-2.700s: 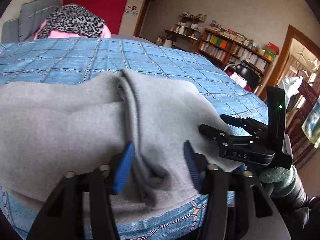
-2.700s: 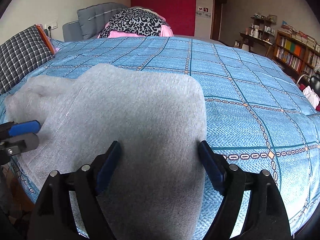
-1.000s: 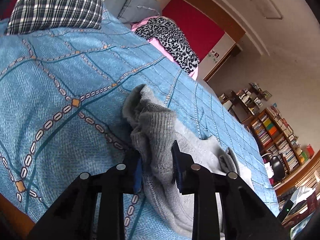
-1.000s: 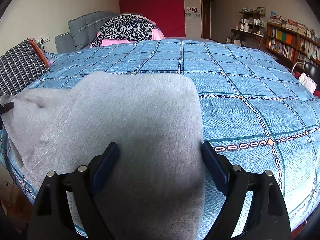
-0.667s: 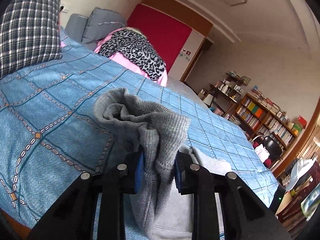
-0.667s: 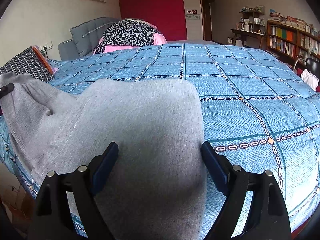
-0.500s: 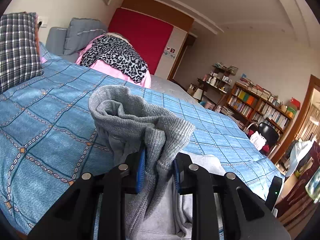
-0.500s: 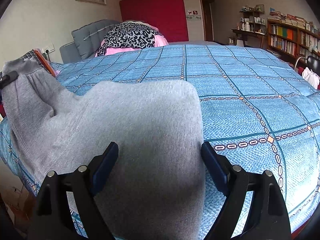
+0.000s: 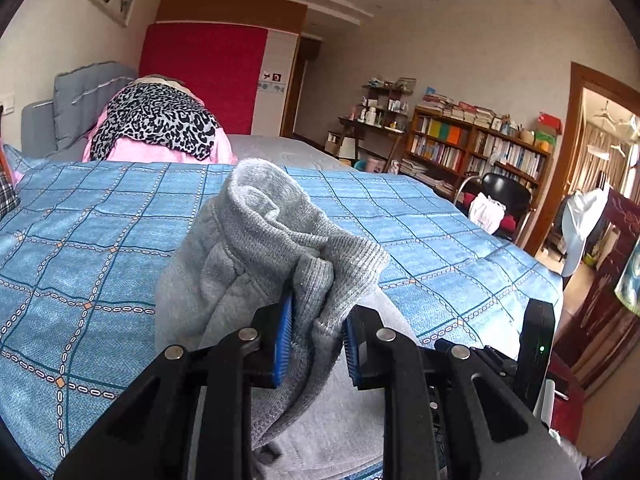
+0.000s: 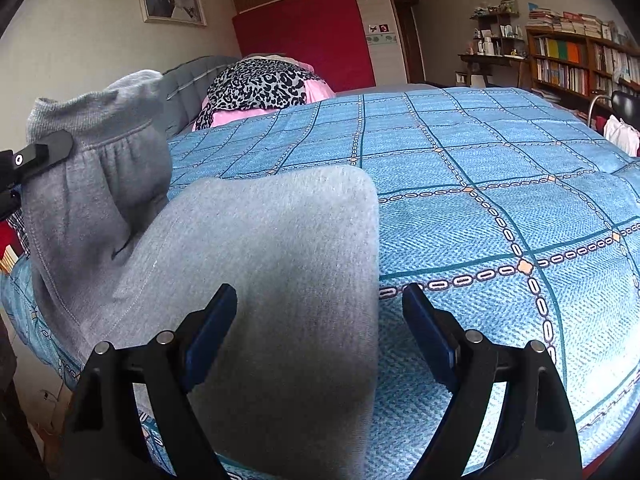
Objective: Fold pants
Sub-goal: 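Lift the held edge with the left gripper and fold it over the stack, then lower the folded edge onto the stack and open the left gripper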
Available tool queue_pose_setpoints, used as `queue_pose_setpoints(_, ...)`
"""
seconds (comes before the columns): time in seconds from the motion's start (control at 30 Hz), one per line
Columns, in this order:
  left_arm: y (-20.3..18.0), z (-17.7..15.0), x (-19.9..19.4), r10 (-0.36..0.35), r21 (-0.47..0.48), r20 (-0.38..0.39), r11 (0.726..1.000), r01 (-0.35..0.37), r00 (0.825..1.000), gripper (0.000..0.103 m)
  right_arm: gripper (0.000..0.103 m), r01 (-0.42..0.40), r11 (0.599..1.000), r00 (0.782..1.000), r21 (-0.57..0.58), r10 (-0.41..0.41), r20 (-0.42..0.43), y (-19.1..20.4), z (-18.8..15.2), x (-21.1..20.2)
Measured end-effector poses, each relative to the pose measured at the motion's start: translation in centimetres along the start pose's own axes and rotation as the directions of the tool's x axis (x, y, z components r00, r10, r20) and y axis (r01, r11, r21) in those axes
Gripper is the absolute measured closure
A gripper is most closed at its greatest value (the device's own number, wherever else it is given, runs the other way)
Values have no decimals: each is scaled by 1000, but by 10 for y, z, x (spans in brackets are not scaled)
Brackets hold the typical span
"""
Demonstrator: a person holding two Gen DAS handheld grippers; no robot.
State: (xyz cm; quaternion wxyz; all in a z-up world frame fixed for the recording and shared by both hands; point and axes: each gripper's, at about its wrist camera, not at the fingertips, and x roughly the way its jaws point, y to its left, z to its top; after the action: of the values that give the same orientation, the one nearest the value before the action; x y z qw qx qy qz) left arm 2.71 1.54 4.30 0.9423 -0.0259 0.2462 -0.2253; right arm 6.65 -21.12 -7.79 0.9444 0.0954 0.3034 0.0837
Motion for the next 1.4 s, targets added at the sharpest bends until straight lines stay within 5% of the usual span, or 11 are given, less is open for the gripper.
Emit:
queue_pose_setpoints(0.73, -96, -66, 87, 4, 252, -191, 967, 45, 981, 81, 17, 36, 993, 998, 110, -42, 48, -38, -9, -30)
queue_pose_setpoints(0.93, -98, -82, 96, -16, 261, -215, 963, 73, 976, 60, 17, 42, 988, 998, 147, -49, 49, -49, -7, -31)
queue_pose_setpoints(1.0, -98, -84, 91, -66, 243, -222, 962, 121, 973, 46, 17, 13, 986, 998, 167, -22, 52, -51, -5, -33)
queue_pose_setpoints(1.17, -93, -87, 69, -140, 223, -209, 957, 187, 968, 45, 17, -151, 963, 988, 223, 141, 63, -54, 0, -37)
queue_pose_setpoints(1.4, -49, -72, 34, -112, 137, -130, 982, 130, 985, 44, 17, -389, 865, 918, 318, 393, 55, -49, 6, -33)
